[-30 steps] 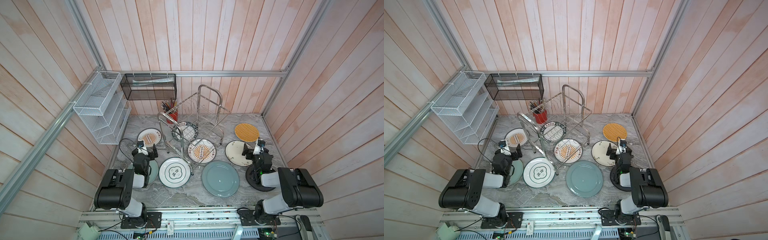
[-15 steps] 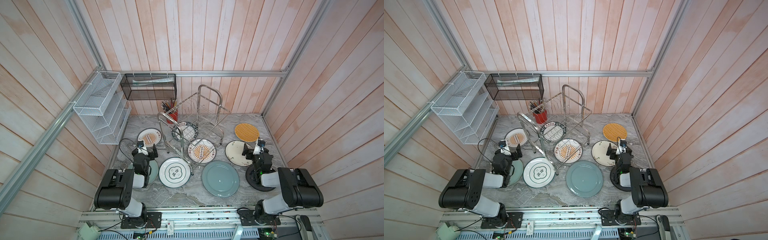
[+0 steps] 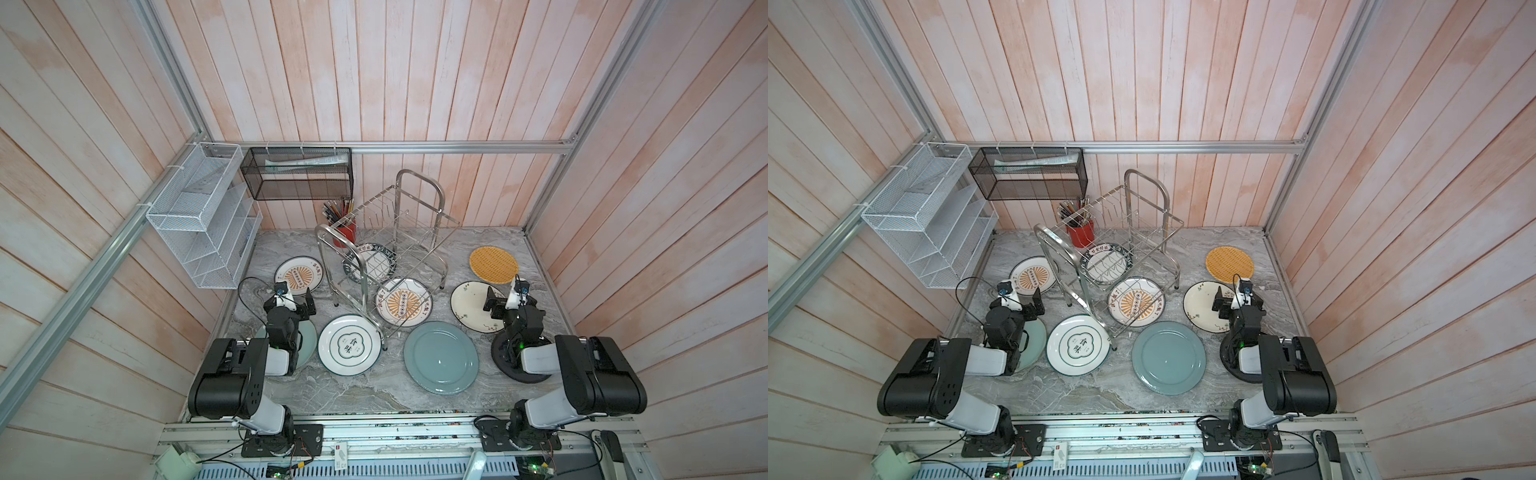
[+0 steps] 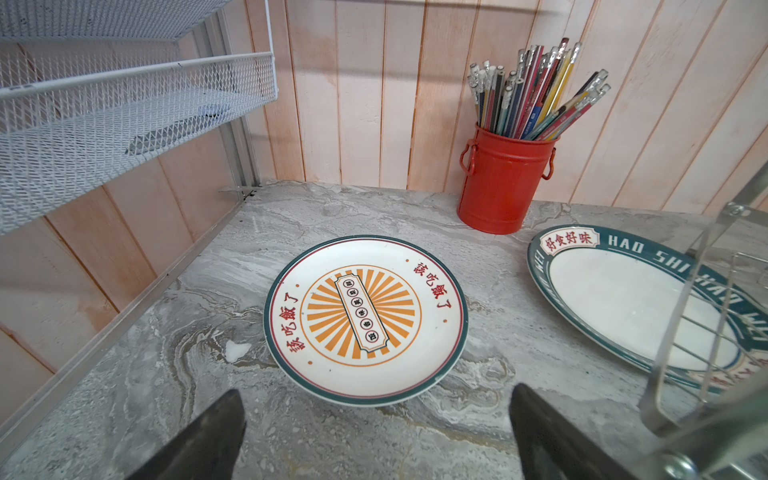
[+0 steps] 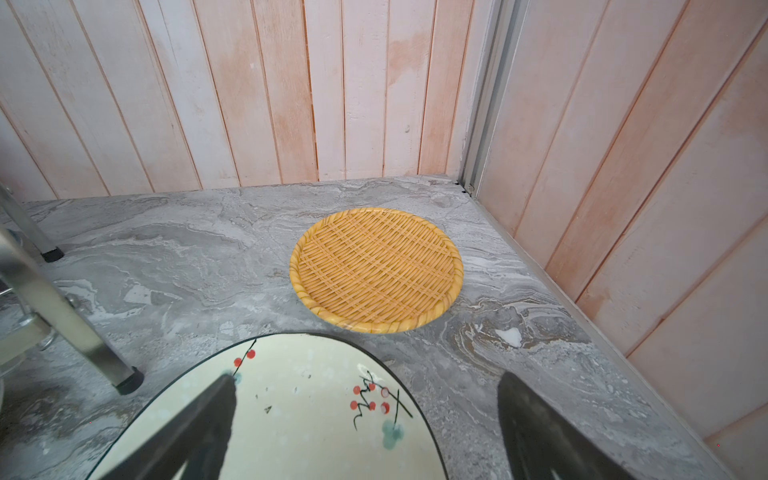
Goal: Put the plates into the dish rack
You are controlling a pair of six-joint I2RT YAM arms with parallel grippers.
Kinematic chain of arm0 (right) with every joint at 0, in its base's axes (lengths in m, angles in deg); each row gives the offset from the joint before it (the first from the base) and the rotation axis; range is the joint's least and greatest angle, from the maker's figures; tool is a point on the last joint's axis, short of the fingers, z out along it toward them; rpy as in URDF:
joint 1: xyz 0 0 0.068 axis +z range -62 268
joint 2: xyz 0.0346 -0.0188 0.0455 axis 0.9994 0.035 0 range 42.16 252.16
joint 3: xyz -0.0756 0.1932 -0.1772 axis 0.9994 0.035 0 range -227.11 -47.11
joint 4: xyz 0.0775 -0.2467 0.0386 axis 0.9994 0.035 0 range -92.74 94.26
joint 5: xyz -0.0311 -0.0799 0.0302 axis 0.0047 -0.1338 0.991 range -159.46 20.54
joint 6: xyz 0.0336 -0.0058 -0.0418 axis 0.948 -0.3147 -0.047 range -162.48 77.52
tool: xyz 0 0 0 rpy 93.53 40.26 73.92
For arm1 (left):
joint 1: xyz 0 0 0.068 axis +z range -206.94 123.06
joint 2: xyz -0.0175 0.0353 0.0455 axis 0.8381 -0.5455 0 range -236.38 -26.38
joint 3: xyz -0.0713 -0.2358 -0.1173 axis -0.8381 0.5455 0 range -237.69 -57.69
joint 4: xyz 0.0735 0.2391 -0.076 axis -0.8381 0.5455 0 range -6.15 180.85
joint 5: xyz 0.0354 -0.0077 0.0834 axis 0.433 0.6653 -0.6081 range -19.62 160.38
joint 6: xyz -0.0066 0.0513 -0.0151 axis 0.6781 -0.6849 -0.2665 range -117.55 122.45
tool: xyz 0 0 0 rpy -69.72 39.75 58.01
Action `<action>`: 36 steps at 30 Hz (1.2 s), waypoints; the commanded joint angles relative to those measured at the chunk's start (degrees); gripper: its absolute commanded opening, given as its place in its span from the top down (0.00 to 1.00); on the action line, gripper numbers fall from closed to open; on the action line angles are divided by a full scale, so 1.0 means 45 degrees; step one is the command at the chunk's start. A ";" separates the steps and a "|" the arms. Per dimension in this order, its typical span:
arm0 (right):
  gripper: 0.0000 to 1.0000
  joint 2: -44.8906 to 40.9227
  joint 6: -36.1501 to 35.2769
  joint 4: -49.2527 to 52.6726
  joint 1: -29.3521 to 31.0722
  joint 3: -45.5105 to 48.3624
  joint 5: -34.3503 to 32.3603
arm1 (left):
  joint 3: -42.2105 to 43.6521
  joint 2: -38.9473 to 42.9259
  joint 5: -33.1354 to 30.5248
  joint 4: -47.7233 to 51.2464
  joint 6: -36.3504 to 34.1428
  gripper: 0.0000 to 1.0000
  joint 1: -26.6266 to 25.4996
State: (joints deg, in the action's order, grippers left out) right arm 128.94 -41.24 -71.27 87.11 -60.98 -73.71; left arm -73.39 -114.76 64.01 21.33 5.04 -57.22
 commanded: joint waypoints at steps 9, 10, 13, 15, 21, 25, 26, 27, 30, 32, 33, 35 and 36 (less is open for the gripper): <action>0.02 0.0031 -0.0108 -0.0113 0.0065 0.0008 -0.0227 | -0.0227 0.0105 0.0127 -0.0025 -0.0107 0.00 0.0059; 0.02 0.0045 -0.0089 -0.0069 0.0041 -0.0023 -0.0226 | -0.0226 0.0107 0.0127 -0.0015 -0.0105 0.00 0.0056; 0.02 0.0048 -0.0080 -0.0070 0.0041 -0.0036 -0.0216 | -0.0221 0.0101 0.0127 -0.0008 -0.0107 0.00 0.0061; 0.02 0.0067 -0.0101 -0.0062 -0.0005 -0.0069 -0.0118 | -0.0240 0.0078 0.0203 0.0011 -0.0057 0.00 0.0117; 0.02 -0.1619 -0.0116 0.0789 0.0247 0.0037 -0.0577 | -0.0490 0.1316 -0.1844 0.1335 0.0074 0.00 -0.0353; 0.02 -0.4674 0.1533 0.4829 0.0489 -0.1159 -0.0851 | -0.2074 0.3818 -0.3864 0.6427 0.1558 0.00 -0.0837; 0.02 -0.5204 0.2209 0.5364 0.0508 -0.1390 -0.0903 | -0.2328 0.4370 -0.3996 0.7504 0.2127 0.00 -0.0864; 0.02 -0.5804 0.3199 0.6162 0.0526 -0.1684 -0.1064 | -0.2630 0.5009 -0.4238 0.8928 0.3215 0.00 -0.0877; 0.02 -0.7031 0.5434 0.7493 0.0355 -0.2175 -0.0760 | -0.3576 0.6691 -0.3999 1.3433 0.6581 0.00 -0.0838; 0.02 -0.7628 0.6455 0.8124 0.0258 -0.2230 -0.0356 | -0.3860 0.7597 -0.3045 1.5224 0.7581 0.00 -0.0779; 0.02 -0.7861 0.7442 0.8148 0.0218 -0.2060 -0.0690 | -0.3931 0.8146 -0.2415 1.6193 0.8492 0.00 -0.0691; 0.02 -0.8274 0.8441 0.7810 -0.0022 -0.1616 -0.0050 | -0.3801 0.9219 0.0423 1.7031 0.9028 0.00 -0.0082; 0.02 -0.8347 0.8512 0.7468 -0.0022 -0.1448 0.0665 | -0.3550 0.9824 0.2049 1.7027 0.9053 0.00 0.0110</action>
State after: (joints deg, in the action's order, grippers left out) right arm 92.29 -12.39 -40.87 87.68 -69.55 -75.22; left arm -90.59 -75.02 57.28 83.62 36.95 -58.70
